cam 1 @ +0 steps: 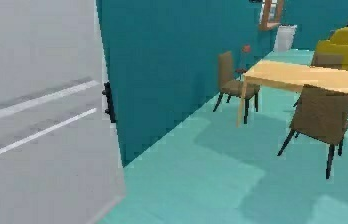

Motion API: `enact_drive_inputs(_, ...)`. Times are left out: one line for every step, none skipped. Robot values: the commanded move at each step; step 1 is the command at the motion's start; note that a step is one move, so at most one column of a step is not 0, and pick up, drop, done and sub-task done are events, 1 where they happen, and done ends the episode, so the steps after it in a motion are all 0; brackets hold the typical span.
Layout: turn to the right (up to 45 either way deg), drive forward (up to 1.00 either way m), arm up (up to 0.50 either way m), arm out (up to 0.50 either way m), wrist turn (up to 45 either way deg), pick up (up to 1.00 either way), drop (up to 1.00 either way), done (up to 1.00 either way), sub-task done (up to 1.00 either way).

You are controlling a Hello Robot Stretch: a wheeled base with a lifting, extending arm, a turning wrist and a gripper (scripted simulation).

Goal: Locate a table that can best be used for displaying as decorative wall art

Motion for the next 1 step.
enact_drive_inputs(6.0,0.0,0.0,0.0,0.0,0.0,0.0,0.0,0.0)
